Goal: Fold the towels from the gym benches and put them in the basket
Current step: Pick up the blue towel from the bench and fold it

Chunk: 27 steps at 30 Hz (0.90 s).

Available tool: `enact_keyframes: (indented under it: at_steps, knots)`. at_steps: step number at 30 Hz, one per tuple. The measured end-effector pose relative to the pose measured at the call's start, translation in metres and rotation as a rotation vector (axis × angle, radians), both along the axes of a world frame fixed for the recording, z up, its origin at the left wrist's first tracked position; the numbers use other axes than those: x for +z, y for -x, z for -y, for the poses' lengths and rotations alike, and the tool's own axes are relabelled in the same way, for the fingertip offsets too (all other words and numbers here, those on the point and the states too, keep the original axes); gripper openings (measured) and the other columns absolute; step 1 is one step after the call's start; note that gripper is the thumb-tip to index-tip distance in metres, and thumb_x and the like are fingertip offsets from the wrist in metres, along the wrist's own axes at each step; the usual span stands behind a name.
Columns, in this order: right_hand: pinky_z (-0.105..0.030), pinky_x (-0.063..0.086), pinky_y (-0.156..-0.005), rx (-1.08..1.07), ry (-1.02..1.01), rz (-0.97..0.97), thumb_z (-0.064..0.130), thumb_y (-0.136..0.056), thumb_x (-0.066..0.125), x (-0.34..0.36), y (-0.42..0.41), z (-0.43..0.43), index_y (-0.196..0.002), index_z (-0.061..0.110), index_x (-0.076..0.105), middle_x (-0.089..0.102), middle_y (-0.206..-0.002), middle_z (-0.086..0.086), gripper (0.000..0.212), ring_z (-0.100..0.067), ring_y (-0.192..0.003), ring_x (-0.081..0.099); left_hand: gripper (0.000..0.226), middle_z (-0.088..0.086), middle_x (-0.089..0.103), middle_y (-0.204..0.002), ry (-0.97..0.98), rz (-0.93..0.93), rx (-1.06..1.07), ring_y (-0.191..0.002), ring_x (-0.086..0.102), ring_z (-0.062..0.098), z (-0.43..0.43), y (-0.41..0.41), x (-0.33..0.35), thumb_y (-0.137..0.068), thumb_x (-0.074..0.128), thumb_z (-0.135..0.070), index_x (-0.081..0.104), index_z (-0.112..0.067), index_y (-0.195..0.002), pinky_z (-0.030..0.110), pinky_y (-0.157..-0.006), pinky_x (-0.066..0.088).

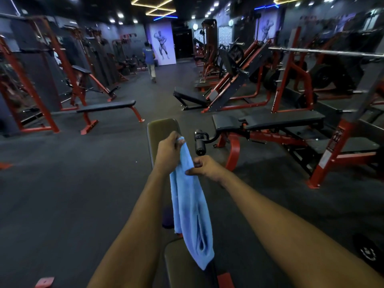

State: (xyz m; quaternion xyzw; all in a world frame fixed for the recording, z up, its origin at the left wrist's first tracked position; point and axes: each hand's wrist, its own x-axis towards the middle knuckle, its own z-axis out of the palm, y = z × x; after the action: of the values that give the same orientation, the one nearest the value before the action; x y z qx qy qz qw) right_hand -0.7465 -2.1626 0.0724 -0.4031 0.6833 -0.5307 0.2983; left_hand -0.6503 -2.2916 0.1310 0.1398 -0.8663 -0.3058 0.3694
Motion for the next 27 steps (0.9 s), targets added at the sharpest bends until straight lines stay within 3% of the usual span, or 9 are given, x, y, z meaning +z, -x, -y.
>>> enact_keyframes:
  at_steps: [3,6,9,12,15,19,21,23,27]
  knots:
    - [-0.034,0.057,-0.082,0.068,-0.143,-0.012,0.017,-0.075,0.083,-0.009,-0.004,-0.007,-0.088,0.008,0.075,0.075,-0.096,-0.011,0.018,-0.023,-0.092,0.072,0.014,0.004,0.056,-0.075,-0.051,-0.191,0.114,-0.062,0.047,0.006,0.005,-0.004,0.018,-0.099,0.048,-0.011,0.051,-0.007,-0.086,0.008,-0.056,0.033]
    - [-0.032,0.052,-0.072,0.056,-0.425,-0.245,0.026,-0.069,0.085,-0.029,-0.003,-0.016,-0.077,0.013,0.072,0.07,-0.083,-0.004,0.02,-0.018,-0.081,0.066,0.02,0.007,0.055,-0.082,-0.134,-0.374,0.355,-0.071,0.046,0.012,0.018,-0.011,0.034,-0.101,0.039,-0.018,0.051,-0.008,-0.089,0.018,-0.056,0.029]
    - [-0.026,0.046,-0.074,0.029,-0.798,-0.4,0.026,-0.071,0.082,-0.055,0.002,-0.036,-0.101,0.014,0.071,0.064,-0.097,-0.003,0.034,-0.018,-0.09,0.061,0.021,0.009,0.056,-0.09,-0.095,-0.477,0.658,-0.077,0.046,0.016,0.036,-0.023,0.049,-0.101,0.036,-0.019,0.052,-0.005,-0.098,0.023,-0.064,0.027]
    - [-0.038,0.043,-0.101,-0.188,-1.008,-0.434,0.034,-0.069,0.076,-0.07,0.006,-0.054,-0.129,0.019,0.058,0.061,-0.128,-0.005,0.064,-0.025,-0.118,0.058,0.023,0.011,0.058,-0.094,-0.056,-0.548,0.781,-0.079,0.049,0.02,0.053,-0.033,0.049,-0.101,0.036,-0.017,0.053,-0.001,-0.101,0.023,-0.066,0.028]
    - [-0.045,0.035,-0.108,-0.385,-0.966,-0.318,0.038,-0.063,0.067,-0.061,0.008,-0.06,-0.134,0.024,0.052,0.055,-0.139,-0.006,0.075,-0.029,-0.129,0.051,0.028,0.017,0.06,-0.101,-0.093,-0.498,0.868,-0.089,0.057,0.035,0.065,-0.041,0.03,-0.099,0.033,-0.022,0.053,-0.003,-0.104,0.041,-0.075,0.041]
    - [-0.037,0.047,-0.098,-0.464,-0.787,-0.147,0.043,-0.057,0.064,-0.056,0.027,-0.055,-0.125,0.038,0.055,0.061,-0.127,-0.005,0.068,-0.027,-0.109,0.06,0.032,0.022,0.059,-0.108,-0.18,-0.357,0.971,-0.096,0.057,0.042,0.071,-0.052,0.002,-0.101,0.032,-0.024,0.053,-0.003,-0.11,0.049,-0.081,0.043]
    - [-0.031,0.056,-0.084,-0.517,-0.711,-0.059,0.051,-0.058,0.06,-0.057,0.036,-0.052,-0.115,0.034,0.065,0.066,-0.12,-0.004,0.06,-0.023,-0.092,0.064,0.033,0.023,0.058,-0.109,-0.19,-0.342,0.993,-0.096,0.056,0.044,0.071,-0.058,-0.007,-0.101,0.031,-0.025,0.053,-0.003,-0.11,0.049,-0.081,0.042]
    - [-0.027,0.053,-0.071,-0.631,-0.642,0.023,0.059,-0.063,0.057,-0.059,0.038,-0.052,-0.109,0.028,0.07,0.068,-0.111,-0.006,0.057,-0.023,-0.082,0.063,0.033,0.022,0.059,-0.109,-0.184,-0.359,1.013,-0.095,0.056,0.043,0.068,-0.062,-0.011,-0.101,0.031,-0.025,0.054,-0.003,-0.11,0.048,-0.08,0.042]
    - [-0.032,0.055,-0.079,-0.726,-0.553,-0.009,0.059,-0.075,0.055,-0.057,0.038,-0.052,-0.102,0.015,0.073,0.07,-0.101,-0.011,0.054,-0.027,-0.084,0.067,0.033,0.021,0.059,-0.105,-0.166,-0.403,1.047,-0.092,0.056,0.041,0.068,-0.067,-0.013,-0.1,0.03,-0.026,0.054,-0.003,-0.106,0.048,-0.078,0.042]
